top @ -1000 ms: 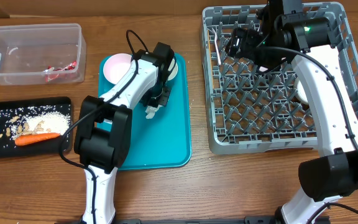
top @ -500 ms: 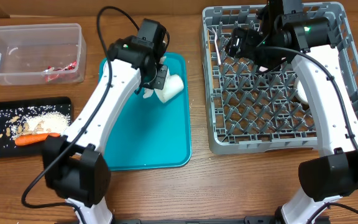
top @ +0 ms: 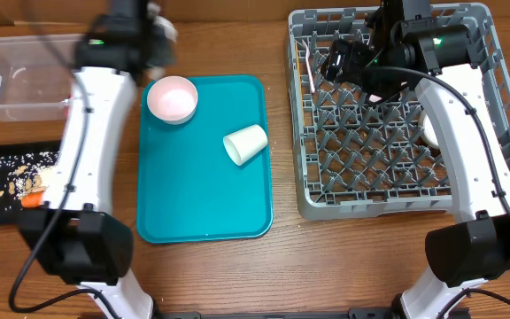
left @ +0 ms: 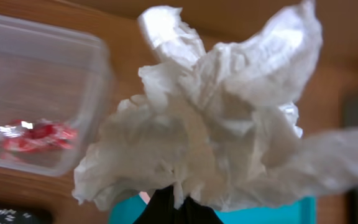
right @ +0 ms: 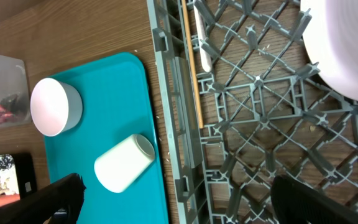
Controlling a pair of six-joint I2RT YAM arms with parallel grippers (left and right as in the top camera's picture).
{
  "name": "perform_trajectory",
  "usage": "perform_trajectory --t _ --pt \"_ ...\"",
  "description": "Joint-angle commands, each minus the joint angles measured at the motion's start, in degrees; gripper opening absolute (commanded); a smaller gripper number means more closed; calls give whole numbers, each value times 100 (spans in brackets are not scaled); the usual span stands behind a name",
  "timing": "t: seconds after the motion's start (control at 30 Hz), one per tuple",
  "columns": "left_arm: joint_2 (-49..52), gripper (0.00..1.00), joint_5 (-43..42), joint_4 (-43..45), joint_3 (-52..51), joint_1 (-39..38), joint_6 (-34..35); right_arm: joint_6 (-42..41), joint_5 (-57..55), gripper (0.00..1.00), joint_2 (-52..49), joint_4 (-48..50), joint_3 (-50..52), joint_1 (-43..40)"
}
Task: Sort waste into correct bins and load items into the dishwasher rack
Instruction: 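Carry the white tissue left and drop it into the clear bin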
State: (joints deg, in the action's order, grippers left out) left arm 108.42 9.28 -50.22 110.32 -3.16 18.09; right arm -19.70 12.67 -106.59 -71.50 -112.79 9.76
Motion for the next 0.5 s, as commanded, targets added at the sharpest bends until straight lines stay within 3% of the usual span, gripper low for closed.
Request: perform_trajectory --t 0.0,0.17,0.23,0.3,0.33,0.37,0.47 --pt "61 6 162 446 76 682 546 -26 -22 100 7 33 24 -4" --pt "442 8 162 1178 79 1355 363 -26 -22 100 7 33 24 -4" --pt "656 18 153 1335 79 1554 354 -26 -22 100 7 33 24 -4" --pt "870 43 162 1523 79 1718 131 -26 -22 100 7 33 24 -4" --pt "953 67 162 1591 79 1779 -66 -26 -22 100 7 33 24 -4" --pt "1023 100 168 1637 79 1829 -273 -26 -22 100 7 33 24 -4" --pt "1058 100 398 1631 98 1934 -828 -26 -22 100 7 33 24 -4"
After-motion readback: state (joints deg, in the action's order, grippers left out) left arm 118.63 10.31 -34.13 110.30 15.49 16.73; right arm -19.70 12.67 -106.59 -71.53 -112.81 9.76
